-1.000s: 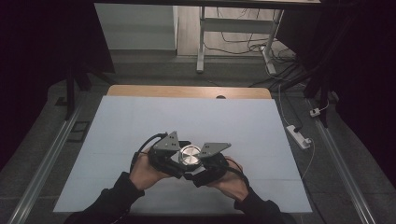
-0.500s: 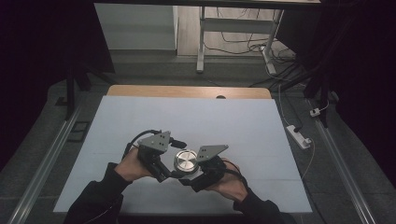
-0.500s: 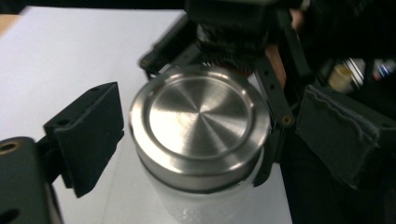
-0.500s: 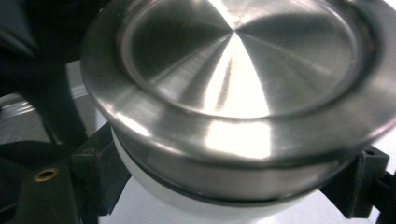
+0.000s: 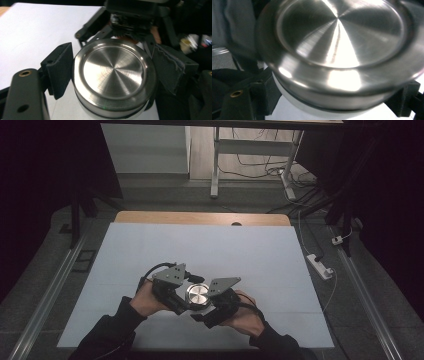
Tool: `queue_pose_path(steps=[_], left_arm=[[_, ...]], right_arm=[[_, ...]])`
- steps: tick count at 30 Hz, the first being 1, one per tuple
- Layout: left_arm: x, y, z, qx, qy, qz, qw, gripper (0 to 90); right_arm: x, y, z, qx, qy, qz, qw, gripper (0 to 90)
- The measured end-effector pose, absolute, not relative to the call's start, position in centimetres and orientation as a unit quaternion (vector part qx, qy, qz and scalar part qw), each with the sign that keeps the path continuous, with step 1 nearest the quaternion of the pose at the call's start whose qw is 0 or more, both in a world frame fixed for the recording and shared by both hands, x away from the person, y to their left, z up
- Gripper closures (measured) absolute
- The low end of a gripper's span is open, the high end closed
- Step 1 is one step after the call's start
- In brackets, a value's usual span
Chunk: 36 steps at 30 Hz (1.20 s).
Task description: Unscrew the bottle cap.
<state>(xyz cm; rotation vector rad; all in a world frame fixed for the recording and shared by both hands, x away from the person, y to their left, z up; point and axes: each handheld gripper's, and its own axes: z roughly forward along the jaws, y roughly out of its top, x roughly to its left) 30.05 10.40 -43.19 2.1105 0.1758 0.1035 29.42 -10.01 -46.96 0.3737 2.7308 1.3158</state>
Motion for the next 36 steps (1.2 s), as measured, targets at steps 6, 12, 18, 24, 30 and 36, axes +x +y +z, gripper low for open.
queue_pose_path(steps=[6,12,18,24,30,36], left_arm=[[29.2,8.9,-43.4,0.852,0.156,0.099,0.49,20.5],[30.4,11.0,-42.3,0.845,0.111,0.039,0.522,8.4],[30.5,12.1,-42.0,0.87,0.039,0.022,0.49,8.4],[30.5,11.3,-42.9,0.88,0.018,0.01,0.475,15.5],[30.3,10.8,-43.2,0.872,0.058,0.033,0.484,20.5],[29.1,8.6,-43.5,0.856,0.169,0.116,0.475,20.5]], right_arm=[[30.2,-10.5,-47.1,0.17,0.885,0.43,0.062,15.0],[30.0,-10.8,-46.6,0.17,0.876,0.448,0.059,15.0],[29.7,-10.5,-46.6,0.137,0.884,0.445,0.038,15.0],[29.1,-9.8,-46.7,0.104,0.893,0.437,0.034,15.0],[29.4,-10.2,-46.7,0.121,0.891,0.436,0.044,15.0],[30.4,-10.9,-46.8,0.175,0.882,0.431,0.074,15.0]])
